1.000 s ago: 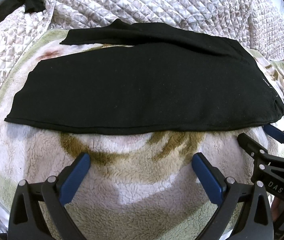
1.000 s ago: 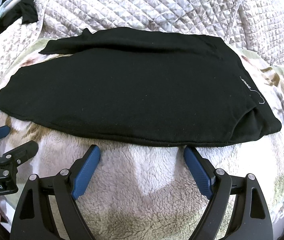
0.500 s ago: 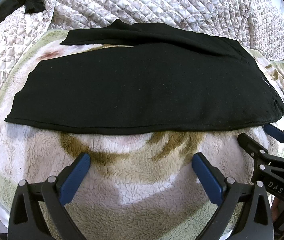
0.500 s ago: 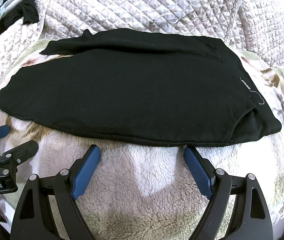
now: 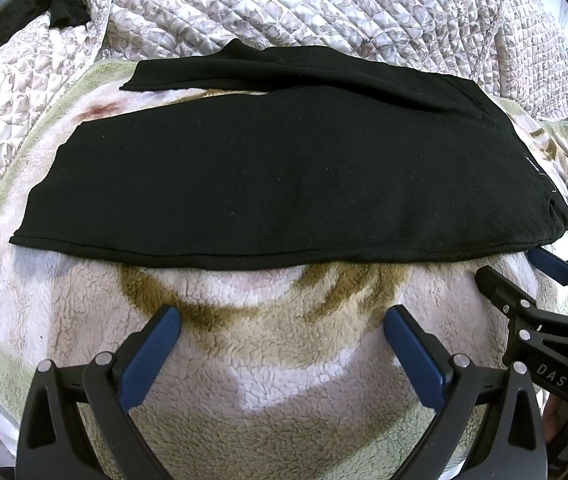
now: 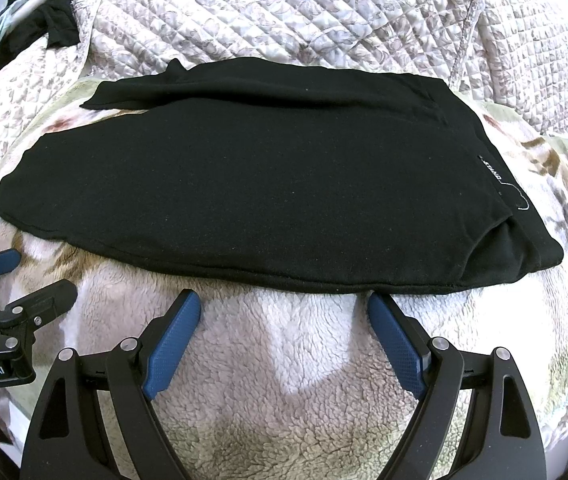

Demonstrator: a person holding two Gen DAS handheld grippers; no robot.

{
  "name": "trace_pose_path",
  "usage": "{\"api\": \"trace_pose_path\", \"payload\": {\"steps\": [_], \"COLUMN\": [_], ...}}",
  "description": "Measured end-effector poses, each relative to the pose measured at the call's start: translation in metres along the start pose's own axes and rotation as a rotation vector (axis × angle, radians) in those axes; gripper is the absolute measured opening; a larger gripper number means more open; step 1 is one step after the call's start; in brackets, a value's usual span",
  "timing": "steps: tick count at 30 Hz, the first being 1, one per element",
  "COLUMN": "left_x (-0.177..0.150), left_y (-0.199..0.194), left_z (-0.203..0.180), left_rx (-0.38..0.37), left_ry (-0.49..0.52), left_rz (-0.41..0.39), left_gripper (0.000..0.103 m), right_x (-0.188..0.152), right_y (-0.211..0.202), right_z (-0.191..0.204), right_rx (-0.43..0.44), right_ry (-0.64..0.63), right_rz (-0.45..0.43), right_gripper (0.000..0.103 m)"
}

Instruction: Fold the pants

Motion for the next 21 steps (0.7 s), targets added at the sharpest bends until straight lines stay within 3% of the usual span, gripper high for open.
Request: {"api": "trace_pose_path", "payload": {"steps": [21], "left_x": [0.0023], "left_y": [0.0], "left_z": [-0.0007], "left_rx": [0.006], "left_ry": [0.001], "left_rz": [0.012], "left_gripper": [0.103], "right_x": [-0.0011], "right_y": [-0.0003], "right_z": [-0.0004], "right_rx": [0.0], "right_ry": [-0.001], "right_rz": [-0.002], "right_gripper": [0.086]}}
Point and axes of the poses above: each gripper's, at about its wrist camera, not at the fingertips, and y roughly the way its jaws point, z to its left, x to its top, the point moved 4 cm from there along y, roughly the way its jaws point, and after that the axes turned 14 degrees about -y, right-handed, at the moved point
